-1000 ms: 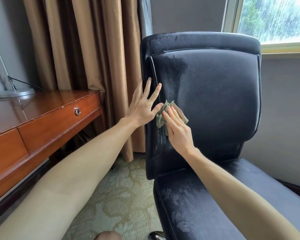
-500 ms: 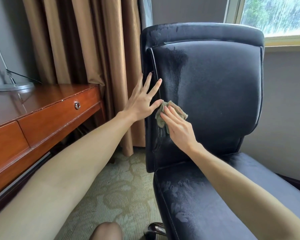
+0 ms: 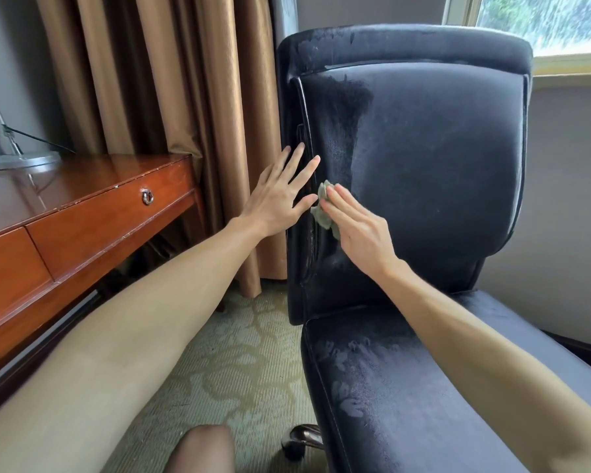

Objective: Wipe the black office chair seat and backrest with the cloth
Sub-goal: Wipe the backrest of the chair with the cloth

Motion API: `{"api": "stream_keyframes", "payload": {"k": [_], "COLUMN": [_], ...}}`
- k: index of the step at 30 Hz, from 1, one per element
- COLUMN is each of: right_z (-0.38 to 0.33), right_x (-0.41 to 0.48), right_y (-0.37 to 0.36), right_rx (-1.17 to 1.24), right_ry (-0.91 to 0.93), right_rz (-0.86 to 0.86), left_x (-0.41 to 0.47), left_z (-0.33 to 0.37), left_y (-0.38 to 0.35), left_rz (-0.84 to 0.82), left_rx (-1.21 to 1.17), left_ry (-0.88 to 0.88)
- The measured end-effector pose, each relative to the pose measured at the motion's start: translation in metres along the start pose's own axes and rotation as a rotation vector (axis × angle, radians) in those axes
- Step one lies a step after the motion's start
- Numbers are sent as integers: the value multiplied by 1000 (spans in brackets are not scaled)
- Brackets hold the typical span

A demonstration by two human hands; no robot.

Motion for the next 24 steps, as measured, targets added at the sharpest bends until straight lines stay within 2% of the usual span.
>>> {"api": "stream_keyframes", "payload": {"k": [9, 13, 18, 24], "right_z": [-22, -8, 18, -3], "right_x": [-83, -50, 0, -40], "right_y": [-31, -24, -9, -26], "right_rx": [23, 125, 100, 6], "right_ry": [30, -18, -113, -66], "right_rz": [-163, -98, 63, -15], "left_x": [1, 5, 6, 7], "left_z": [-2, 1, -1, 0], "left_y": [-3, -5, -9, -8], "left_rz": [-7, -7, -12, -3], "left_rx": [12, -1, 12, -7], "left_ry": [-34, -28, -12, -48]}}
Point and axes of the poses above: each hand's wrist, its own x-axis towards the middle knuckle, its own y-axis out of the back of the hand, z = x × y, the point moved 8 cm from there along x, towards the middle knuckle, and after that the axes turned 11 degrees about -x, right-handed, at the moved point
